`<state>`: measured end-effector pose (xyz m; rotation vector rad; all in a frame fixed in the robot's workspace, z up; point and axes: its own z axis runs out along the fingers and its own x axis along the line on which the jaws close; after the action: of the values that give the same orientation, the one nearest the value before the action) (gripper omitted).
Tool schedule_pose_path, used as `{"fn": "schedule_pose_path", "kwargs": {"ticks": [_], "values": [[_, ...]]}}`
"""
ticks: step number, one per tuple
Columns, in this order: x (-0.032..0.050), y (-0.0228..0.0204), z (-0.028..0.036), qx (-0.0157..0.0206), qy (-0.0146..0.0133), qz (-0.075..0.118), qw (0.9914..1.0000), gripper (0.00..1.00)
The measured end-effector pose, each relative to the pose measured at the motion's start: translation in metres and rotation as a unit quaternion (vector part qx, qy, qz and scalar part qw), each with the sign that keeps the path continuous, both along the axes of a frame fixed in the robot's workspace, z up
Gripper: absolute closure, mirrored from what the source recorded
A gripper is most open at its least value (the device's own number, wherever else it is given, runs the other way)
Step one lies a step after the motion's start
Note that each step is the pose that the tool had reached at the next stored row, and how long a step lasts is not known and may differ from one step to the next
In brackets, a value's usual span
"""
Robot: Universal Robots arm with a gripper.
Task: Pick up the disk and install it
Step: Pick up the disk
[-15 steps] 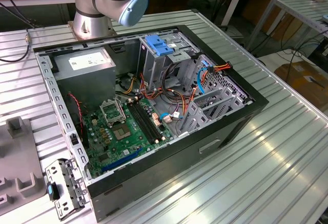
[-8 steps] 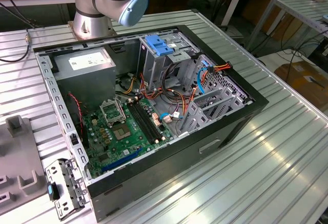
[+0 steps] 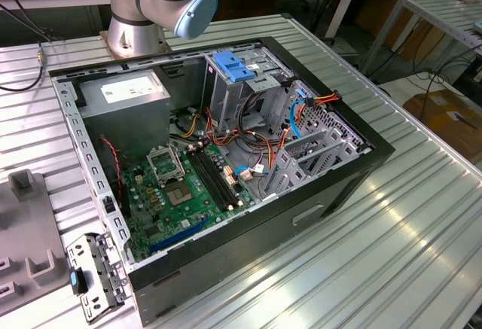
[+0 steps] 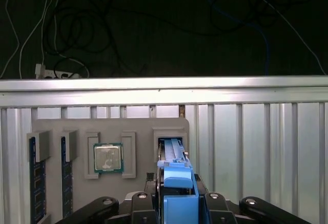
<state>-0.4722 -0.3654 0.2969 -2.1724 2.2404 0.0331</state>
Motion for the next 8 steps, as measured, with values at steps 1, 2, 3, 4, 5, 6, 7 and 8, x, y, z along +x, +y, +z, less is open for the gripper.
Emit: {"fn": "schedule_pose_path", "kwargs": {"ticks": [1,2,3,4,5,6,7,8], "values": [[0.0000,0.0000,0.0000,0.0000,0.0000,-0.001,1.00000,0.63],[0.0000,0.0000,0.0000,0.0000,0.0000,-0.001,1.00000,0.63],[0.0000,0.0000,0.0000,0.0000,0.0000,-0.001,1.00000,0.63],[0.0000,0.0000,0.0000,0.0000,0.0000,-0.002,1.00000,0.63],[0.0000,0.0000,0.0000,0.0000,0.0000,-0.003,1.00000,0.63],[0.0000,0.0000,0.0000,0.0000,0.0000,-0.003,1.00000,0.63],[0.0000,0.0000,0.0000,0.0000,0.0000,-0.003,1.00000,0.63],[0.0000,0.0000,0.0000,0.0000,0.0000,-0.003,1.00000,0.63]]}}
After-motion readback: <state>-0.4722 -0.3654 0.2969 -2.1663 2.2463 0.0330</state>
